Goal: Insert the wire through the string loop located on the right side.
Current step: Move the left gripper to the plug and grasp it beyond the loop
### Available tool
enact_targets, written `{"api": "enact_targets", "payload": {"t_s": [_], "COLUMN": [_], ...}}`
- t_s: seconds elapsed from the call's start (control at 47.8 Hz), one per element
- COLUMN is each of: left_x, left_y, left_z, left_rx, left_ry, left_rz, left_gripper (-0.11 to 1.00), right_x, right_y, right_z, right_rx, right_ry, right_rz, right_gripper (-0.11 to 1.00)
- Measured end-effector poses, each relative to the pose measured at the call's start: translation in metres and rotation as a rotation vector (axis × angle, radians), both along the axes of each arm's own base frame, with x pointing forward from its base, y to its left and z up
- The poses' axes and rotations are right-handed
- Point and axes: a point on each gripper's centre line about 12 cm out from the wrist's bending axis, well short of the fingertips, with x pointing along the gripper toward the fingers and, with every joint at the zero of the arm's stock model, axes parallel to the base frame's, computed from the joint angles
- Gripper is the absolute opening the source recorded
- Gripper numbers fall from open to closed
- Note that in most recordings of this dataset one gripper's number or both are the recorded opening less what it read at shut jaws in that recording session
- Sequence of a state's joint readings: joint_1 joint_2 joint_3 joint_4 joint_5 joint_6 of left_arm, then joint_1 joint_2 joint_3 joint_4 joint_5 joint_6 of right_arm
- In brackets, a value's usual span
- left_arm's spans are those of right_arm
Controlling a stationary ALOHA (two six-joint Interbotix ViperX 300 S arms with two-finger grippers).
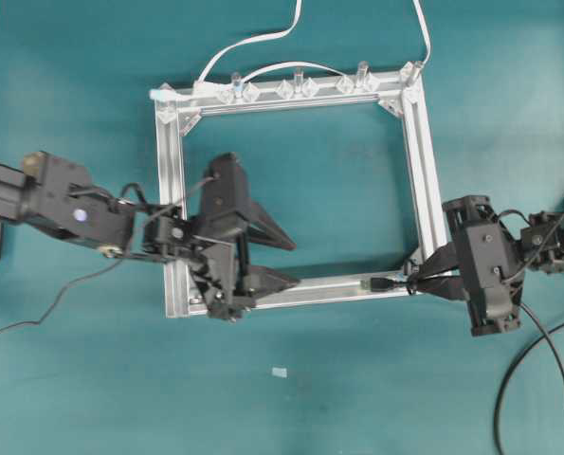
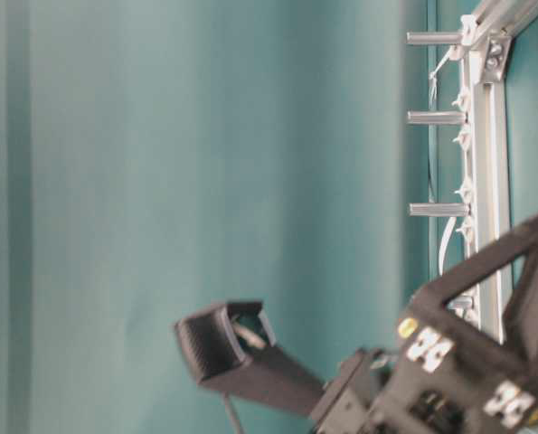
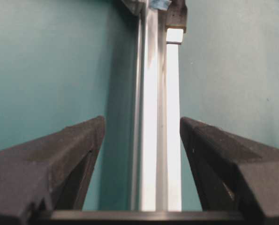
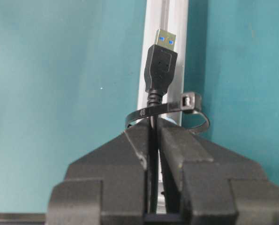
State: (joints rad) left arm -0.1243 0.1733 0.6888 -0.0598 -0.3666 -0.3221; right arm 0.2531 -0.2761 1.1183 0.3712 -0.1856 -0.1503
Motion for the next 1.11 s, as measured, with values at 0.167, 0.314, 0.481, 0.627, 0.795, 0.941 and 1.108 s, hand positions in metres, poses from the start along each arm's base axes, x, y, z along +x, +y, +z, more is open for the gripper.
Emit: {"api": "enact_targets", "payload": {"t_s": [0.167, 0.314, 0.481, 0.627, 0.795, 0.941, 1.108], "left_x": [0.018, 0.035, 0.051, 0.064, 0.077, 0.087, 0.095], "left_y": [-0.009, -0.011, -0.014, -0.015, -0.018, -0.019, -0.016], "left_z": [-0.012, -0.017, -0.023, -0.030, -0.031, -0.028, -0.028], "left_rx": [0.003, 0.003, 0.003, 0.011, 0.038, 0.066, 0.071], "left_ry": [0.009, 0.000, -0.007, -0.009, -0.029, -0.052, -0.065], "left_rz": [-0.016, -0.017, -0.019, -0.022, -0.040, -0.053, -0.048], "left_gripper": [0.72, 0.72, 0.72, 0.72, 0.72, 0.72, 0.72], "right_x": [0.000, -0.001, -0.002, -0.002, -0.002, -0.001, -0.001], "right_y": [0.000, -0.001, -0.002, -0.002, -0.002, -0.002, -0.002], "right_z": [0.000, 0.000, -0.001, -0.001, -0.001, -0.001, -0.001], "right_rx": [-0.001, -0.003, -0.006, -0.006, -0.005, -0.006, -0.004], "right_ry": [-0.006, -0.012, -0.017, -0.018, -0.018, -0.020, -0.021], "right_rz": [-0.002, -0.005, -0.006, -0.007, -0.008, -0.007, -0.010], "right_gripper": [0.07, 0.07, 0.07, 0.07, 0.07, 0.07, 0.07]}}
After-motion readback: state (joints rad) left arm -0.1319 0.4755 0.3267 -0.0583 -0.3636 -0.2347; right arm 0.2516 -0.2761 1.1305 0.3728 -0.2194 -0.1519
